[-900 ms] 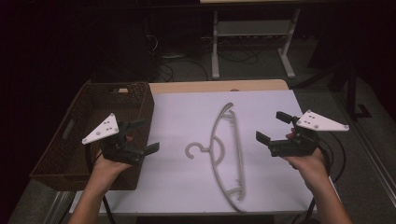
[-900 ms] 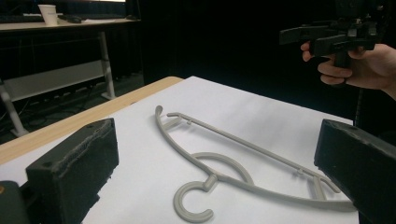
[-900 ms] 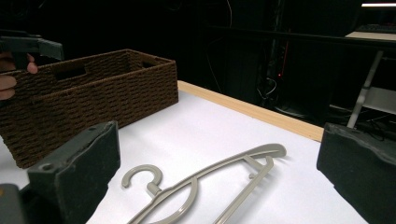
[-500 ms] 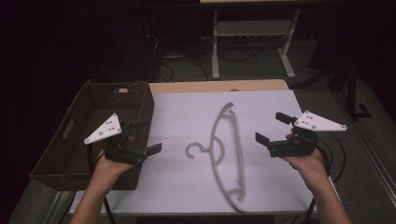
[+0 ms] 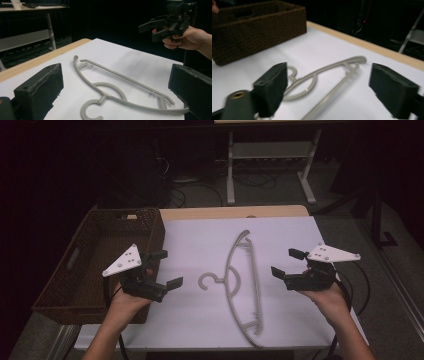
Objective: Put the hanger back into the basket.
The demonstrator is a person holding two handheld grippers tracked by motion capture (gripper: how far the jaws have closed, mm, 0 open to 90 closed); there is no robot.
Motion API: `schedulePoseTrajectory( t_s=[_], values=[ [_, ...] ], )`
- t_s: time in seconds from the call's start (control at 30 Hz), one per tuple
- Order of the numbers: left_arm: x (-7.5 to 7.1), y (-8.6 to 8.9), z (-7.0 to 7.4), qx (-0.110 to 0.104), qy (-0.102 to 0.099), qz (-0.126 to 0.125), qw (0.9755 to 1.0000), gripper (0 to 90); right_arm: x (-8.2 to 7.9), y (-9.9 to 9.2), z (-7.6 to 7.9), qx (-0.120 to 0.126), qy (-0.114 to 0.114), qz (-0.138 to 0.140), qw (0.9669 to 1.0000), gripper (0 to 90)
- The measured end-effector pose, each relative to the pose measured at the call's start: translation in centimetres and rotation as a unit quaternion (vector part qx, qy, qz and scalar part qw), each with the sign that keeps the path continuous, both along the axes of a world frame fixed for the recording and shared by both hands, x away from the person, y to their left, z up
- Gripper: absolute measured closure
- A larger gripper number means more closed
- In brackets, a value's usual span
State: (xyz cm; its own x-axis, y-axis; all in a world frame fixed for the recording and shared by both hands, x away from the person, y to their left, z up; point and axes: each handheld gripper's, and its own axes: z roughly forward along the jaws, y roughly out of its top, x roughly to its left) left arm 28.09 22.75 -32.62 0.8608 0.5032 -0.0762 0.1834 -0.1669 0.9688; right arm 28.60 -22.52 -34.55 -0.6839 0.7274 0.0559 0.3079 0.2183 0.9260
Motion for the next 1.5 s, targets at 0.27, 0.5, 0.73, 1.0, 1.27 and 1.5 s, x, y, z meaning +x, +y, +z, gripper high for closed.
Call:
schedulePoseTrajectory(
  t_s=[0.27,0.5,0.73,1.0,1.27,1.5],
  values=[
    [-0.1,-1.3,-0.8,0.007,0.009,-0.014,0.9998,0.0,-0.6,0.7,-1.9,-0.048,0.037,0.039,0.9974,64.4],
    [-0.2,-1.7,-1.1,0.009,0.012,-0.019,0.9997,0.0,-1.5,1.5,-4.0,-0.097,0.07,0.083,0.9894,89.2],
    [-0.2,-1.7,-1.1,0.006,0.013,-0.019,0.9997,0.0,-2.0,1.9,-6.9,-0.137,0.119,0.115,0.9766,89.4],
    [-0.2,-2.1,-1.5,0.012,0.018,-0.025,0.9995,0.0,-1.7,3.1,-8.7,-0.168,0.16,0.146,0.9618,89.4],
    [-0.3,-2.2,-1.6,0.012,0.019,-0.025,0.9994,0.0,-1.7,3.7,-9.4,-0.176,0.181,0.166,0.9532,89.4],
    [-0.3,-2.3,-1.6,0.017,0.02,-0.028,0.9993,0.0,-1.6,4.4,-9.6,-0.172,0.188,0.175,0.951,89.5]
  ],
)
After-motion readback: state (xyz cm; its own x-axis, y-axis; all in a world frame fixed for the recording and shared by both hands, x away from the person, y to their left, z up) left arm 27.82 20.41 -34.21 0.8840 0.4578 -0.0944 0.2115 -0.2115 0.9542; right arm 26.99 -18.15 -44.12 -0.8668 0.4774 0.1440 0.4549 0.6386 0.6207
